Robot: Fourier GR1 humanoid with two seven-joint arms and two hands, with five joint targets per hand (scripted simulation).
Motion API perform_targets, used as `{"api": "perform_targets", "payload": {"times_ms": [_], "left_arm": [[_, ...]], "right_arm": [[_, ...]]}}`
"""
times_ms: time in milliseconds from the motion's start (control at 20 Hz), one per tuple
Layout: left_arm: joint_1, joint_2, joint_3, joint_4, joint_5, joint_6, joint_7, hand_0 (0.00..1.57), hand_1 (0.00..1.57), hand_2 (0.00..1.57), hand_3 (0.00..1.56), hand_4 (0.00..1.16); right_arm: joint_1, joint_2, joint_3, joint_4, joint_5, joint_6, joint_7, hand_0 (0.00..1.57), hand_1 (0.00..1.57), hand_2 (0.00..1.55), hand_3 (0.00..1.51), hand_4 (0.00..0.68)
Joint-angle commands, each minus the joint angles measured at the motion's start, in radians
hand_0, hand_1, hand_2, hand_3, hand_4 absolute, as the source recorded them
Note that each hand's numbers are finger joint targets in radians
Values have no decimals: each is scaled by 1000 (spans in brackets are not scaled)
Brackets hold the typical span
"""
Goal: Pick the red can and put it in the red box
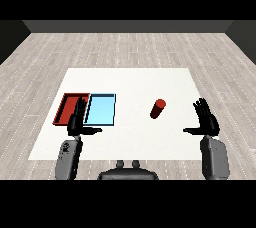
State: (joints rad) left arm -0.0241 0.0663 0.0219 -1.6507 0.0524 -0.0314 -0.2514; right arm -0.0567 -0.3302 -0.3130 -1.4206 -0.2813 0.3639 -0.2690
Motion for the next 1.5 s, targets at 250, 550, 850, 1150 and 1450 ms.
{"api": "perform_targets", "payload": {"times_ms": [250,550,850,1150,1450], "left_arm": [[43,5,31,59,46,-83,-199,0,0,0,0,0],[32,-11,23,3,43,-59,-162,0,0,0,0,0],[0,-38,5,13,20,-22,-145,0,0,0,0,0],[49,-6,48,5,77,-83,-185,0,0,0,0,0],[105,-44,2,-70,39,-43,-175,0,0,0,0,0]], "right_arm": [[-87,-78,-63,293,17,165,-233,0,0,0,0,0],[-199,-142,-91,472,35,199,-284,0,0,0,0,0],[-182,-74,-42,359,28,141,-190,0,0,0,0,0],[-239,-71,-27,364,42,92,-127,0,0,0,0,0],[-347,-37,7,482,76,65,-162,0,0,0,0,0]]}}
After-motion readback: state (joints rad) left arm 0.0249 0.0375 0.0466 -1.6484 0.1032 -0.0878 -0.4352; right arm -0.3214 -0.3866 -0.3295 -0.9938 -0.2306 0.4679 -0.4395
